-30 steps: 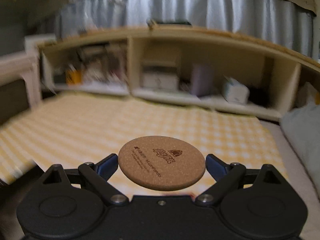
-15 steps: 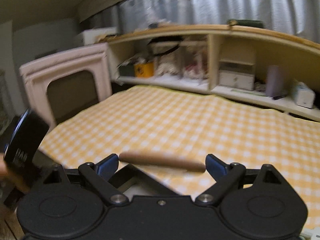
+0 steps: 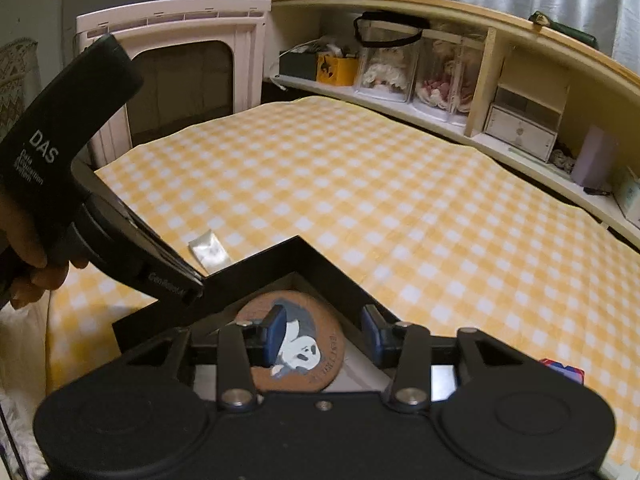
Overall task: Organize rigid objects
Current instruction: 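Lower the coaster into the black box beside the bottle and release, then withdraw the right tool and move it to the colourful card box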
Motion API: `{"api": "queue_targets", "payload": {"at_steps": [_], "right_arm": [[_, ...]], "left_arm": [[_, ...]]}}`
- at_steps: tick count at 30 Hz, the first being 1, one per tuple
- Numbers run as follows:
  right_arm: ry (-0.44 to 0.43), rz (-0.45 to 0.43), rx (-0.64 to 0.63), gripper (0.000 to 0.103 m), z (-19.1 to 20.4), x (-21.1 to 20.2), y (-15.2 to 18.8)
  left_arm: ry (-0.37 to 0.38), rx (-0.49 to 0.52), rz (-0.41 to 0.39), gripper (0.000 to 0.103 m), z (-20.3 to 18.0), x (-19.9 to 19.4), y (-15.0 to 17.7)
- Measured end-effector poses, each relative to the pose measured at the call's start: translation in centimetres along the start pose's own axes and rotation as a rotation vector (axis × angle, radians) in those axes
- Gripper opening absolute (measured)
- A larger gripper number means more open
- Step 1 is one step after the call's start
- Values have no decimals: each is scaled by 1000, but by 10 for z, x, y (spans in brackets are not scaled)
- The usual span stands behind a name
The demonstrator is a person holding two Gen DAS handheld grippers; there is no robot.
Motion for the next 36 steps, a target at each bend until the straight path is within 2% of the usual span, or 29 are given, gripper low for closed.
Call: {"api": "queue_targets", "payload": {"at_steps": [3,10,13,17,20,22,24,32,36], "right_arm": [[-37,49,-1,42,1,3,-1],[-120,254,12,13,13,26,12],[-118,323,76,6,17,38,19],[-108,382,133,5,18,52,30],[-80,345,133,4,22,57,34],[-42,323,164,4,19,61,34],[-42,299,198,4,17,61,36],[-20,270,137,5,24,50,34],[-22,200,135,12,18,31,22]], "left_arm": [[1,0,0,6,0,0,0],[-1,2,-1,6,1,-1,0],[-1,2,-1,6,1,-1,0],[-4,5,-1,6,0,-1,-1],[-7,9,-1,6,-1,-1,-1],[-12,8,-4,5,0,0,-1],[-17,10,-8,5,0,1,-1],[-10,4,-10,5,0,1,1],[-10,5,-11,5,1,0,1]]}}
Point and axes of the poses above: each gripper's, at about its wrist camera, not at the fingertips, and x roughly the way its jaws point, z to its left, y to its underside, the point moved 1 cm from there along x, roughly the way its jaws point, and after that the axes turned 2 degrees about -y, right-handed, at the moved point
